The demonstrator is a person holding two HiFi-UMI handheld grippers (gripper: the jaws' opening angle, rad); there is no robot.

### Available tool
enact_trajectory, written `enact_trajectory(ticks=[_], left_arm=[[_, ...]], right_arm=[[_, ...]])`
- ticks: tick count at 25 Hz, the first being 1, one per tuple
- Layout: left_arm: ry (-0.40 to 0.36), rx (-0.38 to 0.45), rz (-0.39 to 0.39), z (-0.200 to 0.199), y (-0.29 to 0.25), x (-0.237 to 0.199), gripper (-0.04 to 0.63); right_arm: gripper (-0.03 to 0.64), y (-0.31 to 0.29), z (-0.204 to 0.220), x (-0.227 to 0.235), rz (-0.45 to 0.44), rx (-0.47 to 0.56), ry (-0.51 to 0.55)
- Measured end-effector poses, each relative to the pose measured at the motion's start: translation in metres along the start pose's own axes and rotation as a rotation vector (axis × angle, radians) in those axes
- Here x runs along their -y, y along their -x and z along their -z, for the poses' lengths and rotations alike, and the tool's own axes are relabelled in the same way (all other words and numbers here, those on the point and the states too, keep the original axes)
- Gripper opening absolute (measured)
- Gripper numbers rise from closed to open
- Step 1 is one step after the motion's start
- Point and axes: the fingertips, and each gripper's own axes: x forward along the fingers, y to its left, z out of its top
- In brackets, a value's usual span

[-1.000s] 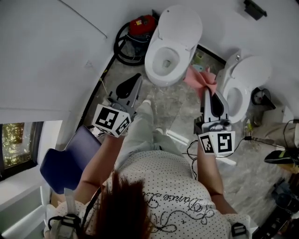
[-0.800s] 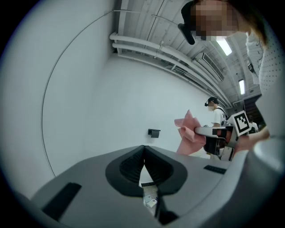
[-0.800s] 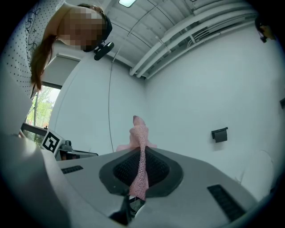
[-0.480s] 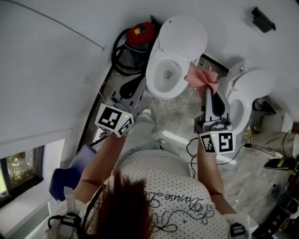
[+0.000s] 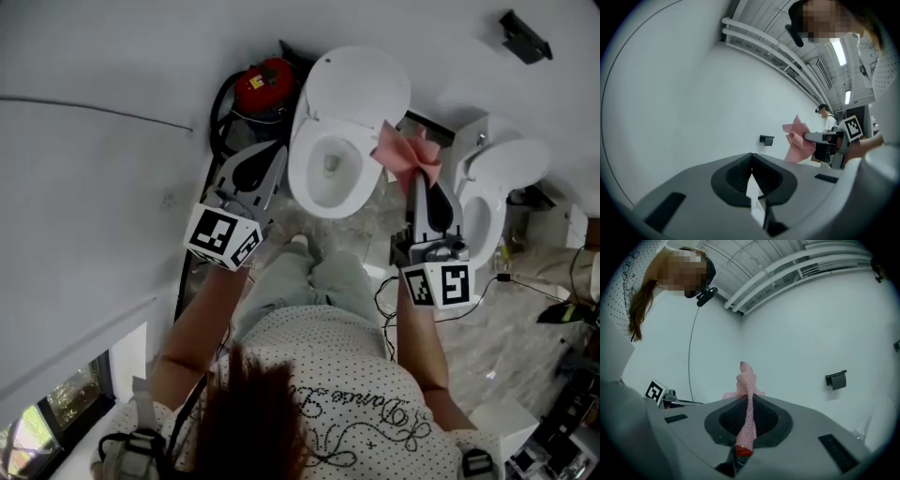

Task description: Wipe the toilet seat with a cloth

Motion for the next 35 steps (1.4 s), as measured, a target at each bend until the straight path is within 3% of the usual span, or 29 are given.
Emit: enact_trajectory(ticks=[6, 21, 28, 35], left_arm=[[0.025, -0.010, -0.003, 0.013, -0.031, -0.025, -0.002], [-0.007, 0.003, -0.138, -0.009, -0.145, -0.075, -0.002], [0.007, -0.033, -0.172, 0.017, -0.167, -0.098, -0.002], [0.063, -0.114, -0.135, 0.064, -0.186, -0.130, -0.002]], right_arm=[[0.026, -0.031, 0.017, 0.019, 0.007, -0.030, -0.011], [0.026, -0.164, 0.005, 0.109, -0.166, -0.005, -0.020], [0.026, -0.193, 0.042, 0.121, -0.202, -0.053, -0.067], [0.026, -0.209, 0.084, 0.122, -0.135, -0.110, -0.098]])
